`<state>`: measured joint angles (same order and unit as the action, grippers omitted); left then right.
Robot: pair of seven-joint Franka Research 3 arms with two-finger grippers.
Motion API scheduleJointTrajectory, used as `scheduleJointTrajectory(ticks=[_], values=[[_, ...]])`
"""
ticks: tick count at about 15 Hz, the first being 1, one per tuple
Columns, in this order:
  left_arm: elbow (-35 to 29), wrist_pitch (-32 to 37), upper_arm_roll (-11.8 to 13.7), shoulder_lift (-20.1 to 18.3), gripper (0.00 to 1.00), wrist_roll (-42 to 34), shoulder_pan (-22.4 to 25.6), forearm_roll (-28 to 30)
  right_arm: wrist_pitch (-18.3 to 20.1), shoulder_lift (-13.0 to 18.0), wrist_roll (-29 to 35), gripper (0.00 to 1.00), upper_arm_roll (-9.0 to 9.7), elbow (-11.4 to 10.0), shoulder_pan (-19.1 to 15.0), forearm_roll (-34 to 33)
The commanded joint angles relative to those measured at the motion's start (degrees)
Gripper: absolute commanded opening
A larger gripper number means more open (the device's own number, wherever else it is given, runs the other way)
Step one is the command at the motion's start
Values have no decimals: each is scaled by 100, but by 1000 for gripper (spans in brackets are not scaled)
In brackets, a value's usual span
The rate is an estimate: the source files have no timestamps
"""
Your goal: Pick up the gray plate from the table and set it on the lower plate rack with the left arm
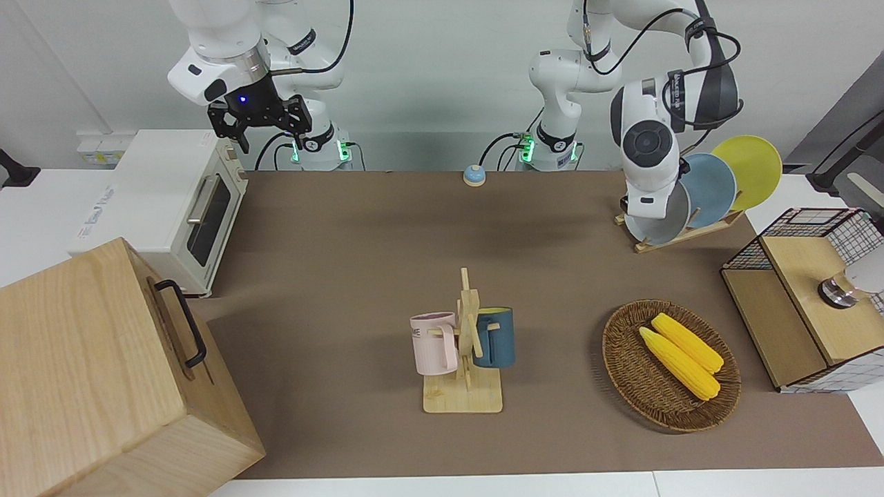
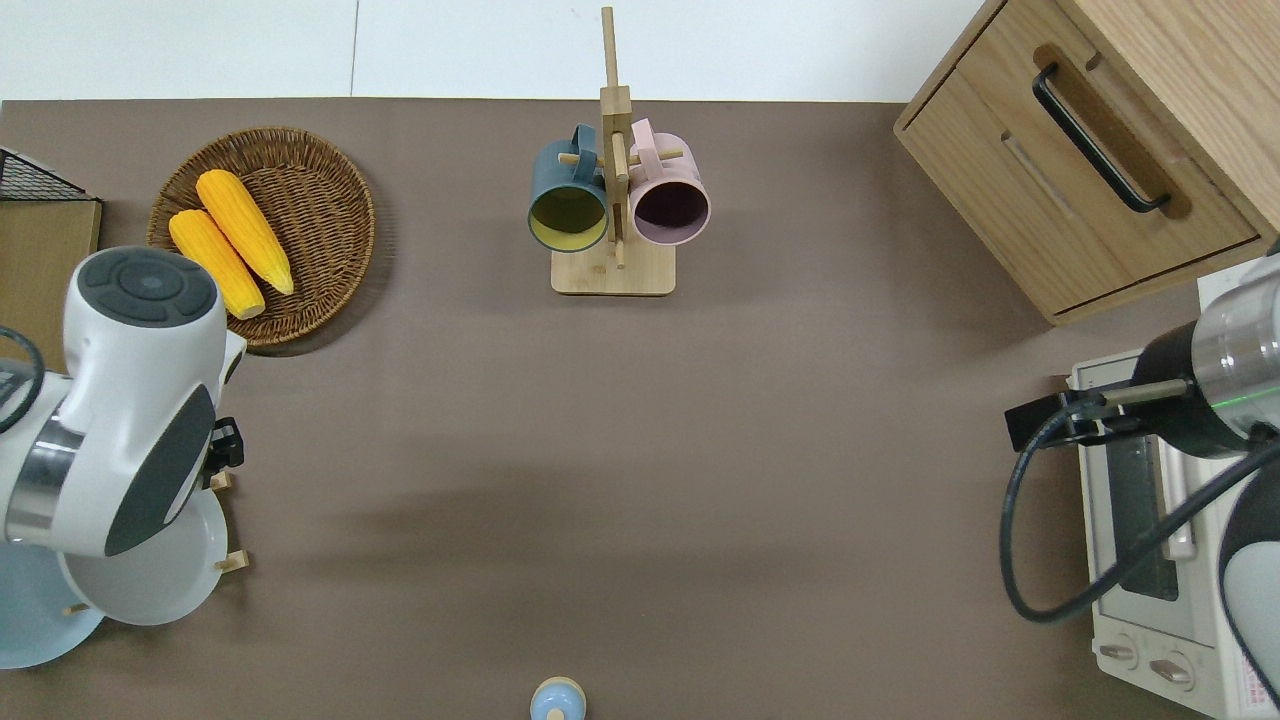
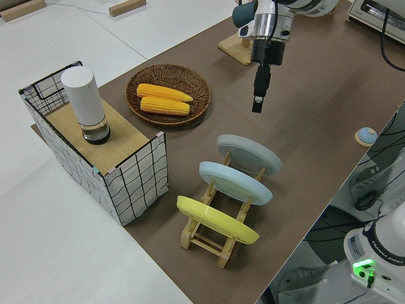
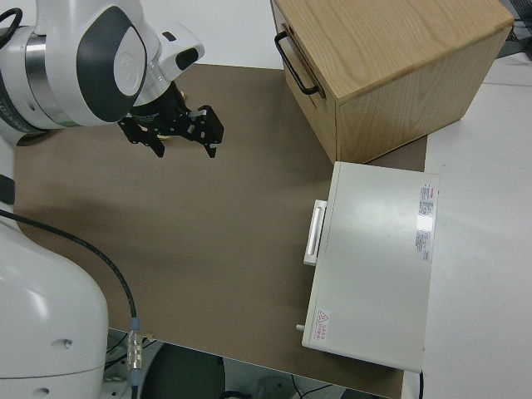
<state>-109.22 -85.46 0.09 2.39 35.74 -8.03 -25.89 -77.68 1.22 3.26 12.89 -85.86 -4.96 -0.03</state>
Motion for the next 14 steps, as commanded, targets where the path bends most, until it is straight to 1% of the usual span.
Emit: scheduleJointTrajectory(ticks=[1, 4, 6, 9, 11, 12, 14], values=[[156, -523, 9, -212, 989, -14, -50, 671, 87, 27, -19, 990, 38, 35, -76, 20], [190, -700, -18, -300, 991, -127, -41, 1199, 87, 27, -19, 987, 38, 35, -85, 20], [200, -989, -18, -396, 991, -1090, -32, 1576, 87, 27, -19, 990, 38, 35, -76, 20], [243, -1385, 70, -440, 997, -2374, -6, 2270, 87, 27, -19, 987, 38, 35, -76, 20], [340, -1412, 70, -432, 998, -2982, 20, 2570, 87, 27, -19, 990, 38, 35, -76, 20], [331, -1508, 96, -441, 995, -3028, 29, 2763, 87, 27, -19, 990, 38, 35, -76, 20], [331, -1588, 114, -441, 995, -3055, 12, 2703, 87, 27, -19, 987, 38, 35, -85, 20]])
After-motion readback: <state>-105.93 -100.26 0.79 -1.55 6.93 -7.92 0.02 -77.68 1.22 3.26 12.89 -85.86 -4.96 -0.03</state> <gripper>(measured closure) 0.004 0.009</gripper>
